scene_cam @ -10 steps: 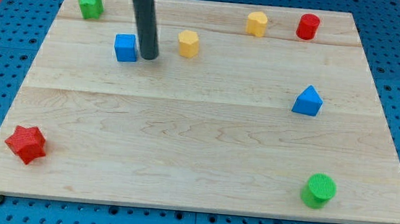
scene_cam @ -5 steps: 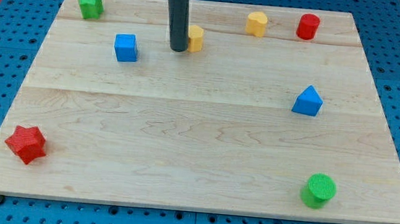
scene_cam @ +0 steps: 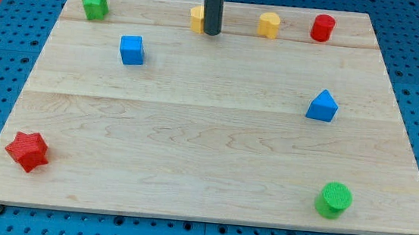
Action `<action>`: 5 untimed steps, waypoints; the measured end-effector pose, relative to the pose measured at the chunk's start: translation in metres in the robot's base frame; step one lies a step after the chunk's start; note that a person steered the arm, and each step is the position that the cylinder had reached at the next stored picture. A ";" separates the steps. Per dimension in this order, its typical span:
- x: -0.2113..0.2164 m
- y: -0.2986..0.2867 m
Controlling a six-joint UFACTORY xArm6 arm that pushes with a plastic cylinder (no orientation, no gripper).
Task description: Move hexagon left to the yellow heart
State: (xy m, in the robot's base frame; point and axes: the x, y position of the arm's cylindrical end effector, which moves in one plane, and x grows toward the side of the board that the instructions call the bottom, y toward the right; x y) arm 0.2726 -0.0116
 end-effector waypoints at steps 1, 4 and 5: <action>0.000 0.000; 0.101 -0.042; 0.113 -0.125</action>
